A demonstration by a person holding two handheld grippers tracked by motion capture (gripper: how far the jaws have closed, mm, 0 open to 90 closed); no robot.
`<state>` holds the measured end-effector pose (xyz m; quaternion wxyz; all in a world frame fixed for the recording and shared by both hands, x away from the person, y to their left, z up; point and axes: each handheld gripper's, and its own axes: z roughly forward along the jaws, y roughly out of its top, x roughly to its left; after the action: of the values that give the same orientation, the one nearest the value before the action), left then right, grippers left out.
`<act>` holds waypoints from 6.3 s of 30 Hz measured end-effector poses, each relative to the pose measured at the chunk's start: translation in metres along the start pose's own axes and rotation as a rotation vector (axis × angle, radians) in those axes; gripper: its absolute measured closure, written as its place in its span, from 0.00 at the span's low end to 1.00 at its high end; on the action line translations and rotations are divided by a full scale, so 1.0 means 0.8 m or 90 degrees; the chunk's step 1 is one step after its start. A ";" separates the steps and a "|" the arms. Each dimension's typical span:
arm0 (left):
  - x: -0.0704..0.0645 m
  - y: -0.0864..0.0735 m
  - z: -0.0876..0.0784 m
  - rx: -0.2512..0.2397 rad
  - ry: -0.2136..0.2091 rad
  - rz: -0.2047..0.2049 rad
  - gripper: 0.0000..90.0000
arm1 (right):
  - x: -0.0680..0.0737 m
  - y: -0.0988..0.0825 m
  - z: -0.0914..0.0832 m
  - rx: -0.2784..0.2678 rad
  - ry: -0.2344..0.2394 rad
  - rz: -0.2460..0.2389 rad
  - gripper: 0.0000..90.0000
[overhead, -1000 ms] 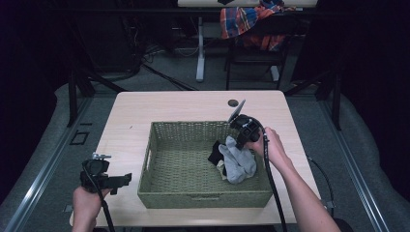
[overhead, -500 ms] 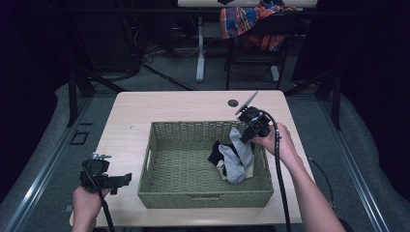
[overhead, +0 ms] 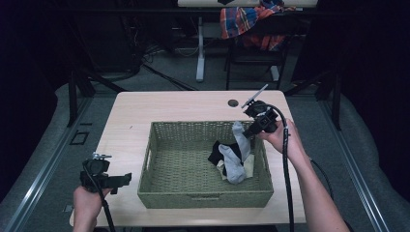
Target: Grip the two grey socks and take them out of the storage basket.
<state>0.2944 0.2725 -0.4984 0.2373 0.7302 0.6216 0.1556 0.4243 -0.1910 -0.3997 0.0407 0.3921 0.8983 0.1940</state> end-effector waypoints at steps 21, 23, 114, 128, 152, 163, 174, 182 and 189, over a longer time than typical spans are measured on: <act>0.000 -0.003 -0.003 -0.004 -0.003 0.000 0.01 | 0.013 0.004 -0.049 -0.044 -0.014 -0.017 0.97; 0.001 -0.003 -0.003 -0.003 -0.004 0.000 0.01 | 0.014 0.006 -0.052 -0.047 -0.015 -0.020 0.97; -0.001 -0.001 -0.003 -0.004 -0.009 0.002 0.01 | -0.140 -0.115 0.083 0.110 -0.065 0.226 0.96; -0.001 -0.001 -0.003 -0.005 -0.010 0.004 0.01 | -0.132 -0.108 0.042 0.059 -0.081 0.217 0.42; -0.001 -0.002 -0.003 -0.004 -0.008 0.003 0.01 | -0.016 -0.041 -0.024 -0.027 0.023 0.027 0.00; -0.001 -0.002 -0.003 -0.002 -0.008 0.005 0.01 | 0.015 -0.020 0.013 0.009 0.049 -0.027 0.08; -0.001 -0.002 -0.003 -0.002 -0.009 0.005 0.01 | 0.034 -0.004 0.064 0.069 0.047 -0.046 0.17; -0.001 -0.002 -0.003 -0.001 -0.009 0.004 0.01 | 0.043 0.001 0.097 0.109 0.055 -0.055 0.38; -0.001 -0.002 -0.003 -0.001 -0.008 0.004 0.01 | 0.047 0.001 0.116 0.138 0.063 -0.062 0.58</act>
<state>0.2919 0.2722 -0.4972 0.2410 0.7330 0.6177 0.1522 0.4197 -0.1338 -0.4821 -0.0369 0.3398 0.9330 0.1129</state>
